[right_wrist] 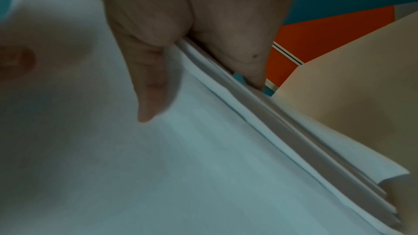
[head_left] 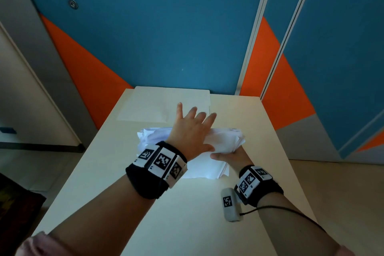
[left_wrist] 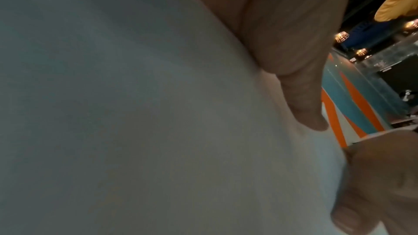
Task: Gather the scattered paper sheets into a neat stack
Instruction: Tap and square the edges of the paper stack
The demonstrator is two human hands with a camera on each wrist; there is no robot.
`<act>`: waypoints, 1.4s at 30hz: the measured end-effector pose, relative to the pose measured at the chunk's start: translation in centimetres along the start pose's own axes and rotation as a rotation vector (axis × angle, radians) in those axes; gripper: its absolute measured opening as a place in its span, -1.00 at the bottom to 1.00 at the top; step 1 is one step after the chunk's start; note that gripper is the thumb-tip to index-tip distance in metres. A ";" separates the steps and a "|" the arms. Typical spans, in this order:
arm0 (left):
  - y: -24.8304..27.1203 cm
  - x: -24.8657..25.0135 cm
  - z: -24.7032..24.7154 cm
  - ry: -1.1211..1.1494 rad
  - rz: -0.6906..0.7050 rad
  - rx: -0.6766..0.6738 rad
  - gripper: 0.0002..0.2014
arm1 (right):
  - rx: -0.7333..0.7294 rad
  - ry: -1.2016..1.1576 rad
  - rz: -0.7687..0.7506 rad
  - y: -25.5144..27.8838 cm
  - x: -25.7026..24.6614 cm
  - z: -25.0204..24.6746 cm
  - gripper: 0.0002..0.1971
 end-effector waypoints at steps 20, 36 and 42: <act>8.2 -9.8 13.5 1.612 -0.586 0.596 -0.39 | 0.006 0.043 -0.001 -0.7 -0.4 0.7 -0.60; 9.1 -11.3 15.9 1.753 -0.902 0.881 -0.89 | 0.107 0.345 0.130 -1.0 3.3 -0.9 -0.87; 9.1 -10.3 19.2 2.125 -0.953 0.832 -0.25 | -0.075 -0.370 0.049 -0.1 1.5 -0.3 -0.69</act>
Point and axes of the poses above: each hand's wrist, its own y-axis away from the middle knuckle, its own z-axis out of the palm, x = y × z, the point moved 10 cm from there along -y, towards the middle knuckle, and after that the axes turned 15 degrees about z, right-handed, at the moved point
